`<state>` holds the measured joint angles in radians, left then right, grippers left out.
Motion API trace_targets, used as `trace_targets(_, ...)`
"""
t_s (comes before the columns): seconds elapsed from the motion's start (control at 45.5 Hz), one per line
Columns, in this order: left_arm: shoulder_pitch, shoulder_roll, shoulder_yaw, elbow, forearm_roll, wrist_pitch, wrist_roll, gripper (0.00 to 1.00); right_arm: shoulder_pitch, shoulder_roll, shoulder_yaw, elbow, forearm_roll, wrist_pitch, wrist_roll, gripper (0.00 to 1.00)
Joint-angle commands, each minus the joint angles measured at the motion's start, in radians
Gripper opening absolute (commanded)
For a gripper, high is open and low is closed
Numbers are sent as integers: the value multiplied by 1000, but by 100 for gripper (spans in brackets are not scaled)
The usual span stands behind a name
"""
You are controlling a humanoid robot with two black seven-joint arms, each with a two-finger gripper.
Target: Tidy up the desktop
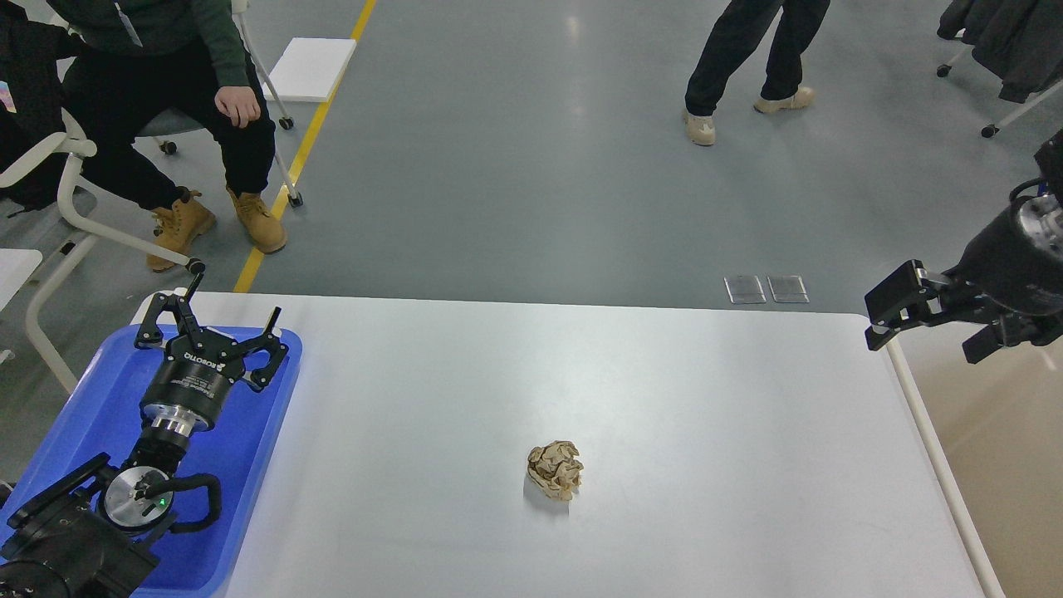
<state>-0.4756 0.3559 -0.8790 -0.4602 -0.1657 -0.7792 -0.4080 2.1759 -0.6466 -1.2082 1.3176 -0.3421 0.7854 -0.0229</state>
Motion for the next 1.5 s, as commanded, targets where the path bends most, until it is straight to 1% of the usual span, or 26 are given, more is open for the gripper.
trace_targets(0.0,0,0,0,0,0,0,0,99,-2,-2,-1,0,0,0,0,100)
trace_targets(0.484,0,0,0,0,0,0,0,99,-10,-4,4,-1,-14,0,1,100)
trace_targets(0.836,0,0,0,0,0,0,0,99,-33,2,47,-8,-14,0,1,100)
trace_targets(1.034,-1,0,0,-2,0,0,0,99,-79,-4,84,-14,-15,0,1,100)
trace_targets(1.188,-1,0,0,0,0,0,0,99,-129,5,133,-52,-8,0,1,100)
trace_targets(1.254,-1,0,0,0,0,0,0,99,-146,25,151,-80,-1,0,3,100)
trace_targets(1.474,-1,0,0,0,0,0,0,99,-203,153,245,-185,35,0,3,100)
